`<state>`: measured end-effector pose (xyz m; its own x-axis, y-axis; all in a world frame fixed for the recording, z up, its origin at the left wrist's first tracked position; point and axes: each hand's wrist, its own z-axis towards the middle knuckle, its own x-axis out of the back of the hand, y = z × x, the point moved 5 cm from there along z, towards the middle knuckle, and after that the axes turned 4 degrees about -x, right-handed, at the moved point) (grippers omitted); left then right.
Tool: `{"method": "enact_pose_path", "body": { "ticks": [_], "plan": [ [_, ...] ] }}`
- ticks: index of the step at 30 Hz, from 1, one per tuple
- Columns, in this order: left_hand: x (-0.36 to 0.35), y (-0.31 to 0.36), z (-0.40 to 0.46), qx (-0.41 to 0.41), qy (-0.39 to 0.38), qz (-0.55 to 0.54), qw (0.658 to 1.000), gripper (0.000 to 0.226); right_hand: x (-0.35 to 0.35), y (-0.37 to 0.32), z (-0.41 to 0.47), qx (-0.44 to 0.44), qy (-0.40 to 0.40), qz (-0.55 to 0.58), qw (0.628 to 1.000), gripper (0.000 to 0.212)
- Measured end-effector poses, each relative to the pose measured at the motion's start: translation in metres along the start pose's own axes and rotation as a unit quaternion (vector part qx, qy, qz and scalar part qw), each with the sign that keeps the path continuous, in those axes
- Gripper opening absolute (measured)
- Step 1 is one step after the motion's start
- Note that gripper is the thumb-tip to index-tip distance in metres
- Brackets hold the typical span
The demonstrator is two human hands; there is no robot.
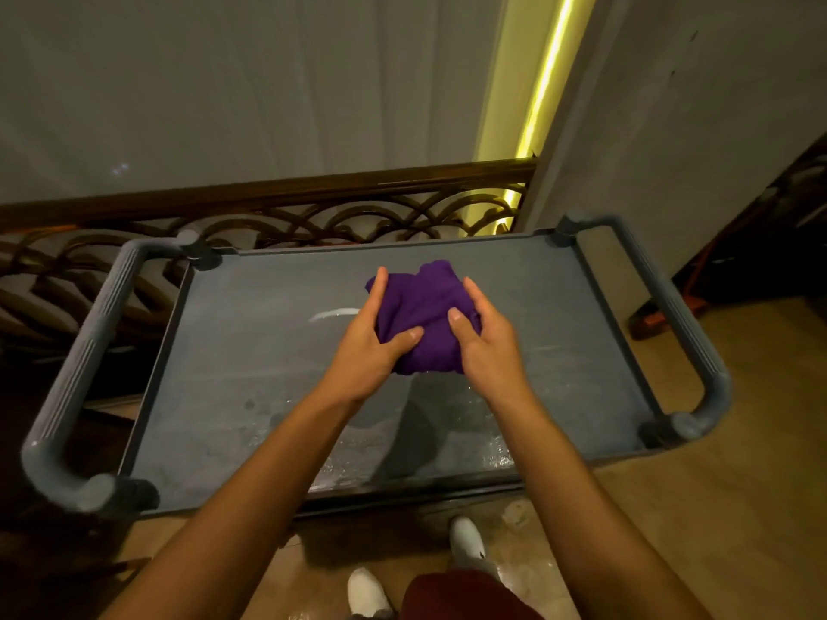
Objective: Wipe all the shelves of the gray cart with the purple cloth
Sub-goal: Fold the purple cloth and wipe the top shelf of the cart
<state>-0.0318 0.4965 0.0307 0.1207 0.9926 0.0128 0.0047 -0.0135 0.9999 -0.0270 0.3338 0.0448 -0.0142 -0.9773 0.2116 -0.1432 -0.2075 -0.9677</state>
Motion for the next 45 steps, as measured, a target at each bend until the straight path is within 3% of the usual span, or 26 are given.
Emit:
{"method": "enact_pose_path", "body": {
  "ticks": [4,7,12,15,20,24,29,32,35,37,40,42,45],
  "plan": [
    [0.009,0.013,0.003,-0.068,-0.005,-0.011,0.998,0.09,0.004,-0.013,-0.01,0.076,0.027,-0.015,0.997,0.056],
    [0.007,0.003,0.005,-0.002,-0.003,-0.039,0.999,0.093,0.002,0.001,-0.012,0.012,0.037,0.014,0.999,0.057],
    [0.006,-0.007,0.016,0.0,-0.021,-0.027,0.999,0.094,0.004,0.011,-0.002,0.008,0.032,0.023,0.999,0.058],
    [0.007,-0.005,0.025,0.007,-0.019,-0.061,0.998,0.091,0.007,0.001,0.006,0.017,-0.013,0.083,0.996,0.064],
    [-0.007,-0.005,0.042,0.016,-0.074,-0.096,0.993,0.072,0.011,0.008,0.028,-0.02,-0.097,0.115,0.988,0.047],
    [-0.011,-0.015,0.052,0.022,-0.014,-0.086,0.996,0.051,0.014,0.027,0.048,-0.018,-0.043,0.103,0.994,0.05],
    [-0.026,-0.03,0.065,0.056,0.062,-0.1,0.991,0.068,0.02,0.042,0.071,-0.033,0.004,0.065,0.997,0.065],
    [-0.033,-0.04,0.073,0.08,0.063,-0.121,0.987,0.078,0.028,0.053,0.08,-0.04,0.003,0.06,0.997,0.064],
    [-0.04,-0.041,0.083,0.083,0.049,-0.143,0.985,0.073,0.042,0.059,0.09,-0.056,0.0,0.076,0.996,0.073],
    [-0.044,-0.039,0.089,0.085,0.044,-0.19,0.977,0.071,0.05,0.065,0.094,-0.104,0.009,0.205,0.973,0.083],
    [-0.059,-0.037,0.096,0.095,0.013,-0.266,0.959,0.071,0.049,0.073,0.095,-0.209,-0.031,0.469,0.857,0.076],
    [-0.07,-0.04,0.096,0.101,-0.008,-0.248,0.964,0.072,0.043,0.072,0.092,-0.236,-0.083,0.529,0.811,0.064],
    [-0.073,-0.044,0.093,0.074,-0.018,-0.063,0.995,0.072,0.039,0.078,0.098,-0.256,-0.066,0.487,0.832,0.041]
  ]
}}
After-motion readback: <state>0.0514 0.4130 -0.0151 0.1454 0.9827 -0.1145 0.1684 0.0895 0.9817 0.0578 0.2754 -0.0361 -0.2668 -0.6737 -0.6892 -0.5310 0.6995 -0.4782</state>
